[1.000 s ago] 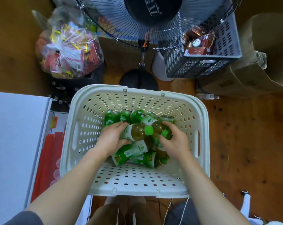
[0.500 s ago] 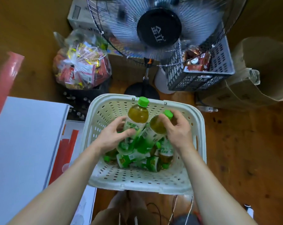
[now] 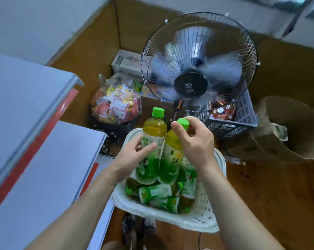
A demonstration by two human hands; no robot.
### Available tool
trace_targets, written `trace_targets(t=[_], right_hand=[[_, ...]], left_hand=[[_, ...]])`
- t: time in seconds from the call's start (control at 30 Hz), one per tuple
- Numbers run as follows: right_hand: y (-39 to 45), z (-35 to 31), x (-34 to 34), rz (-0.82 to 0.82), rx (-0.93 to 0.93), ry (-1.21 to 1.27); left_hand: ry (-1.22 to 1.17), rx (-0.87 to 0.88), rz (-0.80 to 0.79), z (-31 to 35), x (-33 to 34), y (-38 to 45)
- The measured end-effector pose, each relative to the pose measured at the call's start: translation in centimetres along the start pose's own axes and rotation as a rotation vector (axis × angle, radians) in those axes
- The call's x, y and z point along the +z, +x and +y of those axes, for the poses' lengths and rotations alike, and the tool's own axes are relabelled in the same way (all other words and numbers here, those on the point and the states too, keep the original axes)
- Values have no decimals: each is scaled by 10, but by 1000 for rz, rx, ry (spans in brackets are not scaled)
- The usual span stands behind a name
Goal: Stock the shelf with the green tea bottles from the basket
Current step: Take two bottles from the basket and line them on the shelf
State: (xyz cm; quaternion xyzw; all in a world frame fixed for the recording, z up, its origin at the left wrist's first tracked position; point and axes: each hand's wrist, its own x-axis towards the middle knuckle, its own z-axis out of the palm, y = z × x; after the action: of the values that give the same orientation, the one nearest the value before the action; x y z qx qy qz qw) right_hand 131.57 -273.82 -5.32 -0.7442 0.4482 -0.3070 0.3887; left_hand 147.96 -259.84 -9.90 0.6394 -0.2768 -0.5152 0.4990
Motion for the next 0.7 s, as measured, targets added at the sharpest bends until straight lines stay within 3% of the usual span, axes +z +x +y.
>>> trace_targets(t=[0.37, 0.57, 0.7], right_hand=[[19, -138, -5, -141, -282, 147], [2, -212, 11, -243, -463, 158], [-21, -257, 22, -341, -521, 246]], left_hand=[[-145, 224, 313, 84, -33, -90], [-8, 302, 738, 116, -39, -146], [31, 340, 819, 127, -60, -204]])
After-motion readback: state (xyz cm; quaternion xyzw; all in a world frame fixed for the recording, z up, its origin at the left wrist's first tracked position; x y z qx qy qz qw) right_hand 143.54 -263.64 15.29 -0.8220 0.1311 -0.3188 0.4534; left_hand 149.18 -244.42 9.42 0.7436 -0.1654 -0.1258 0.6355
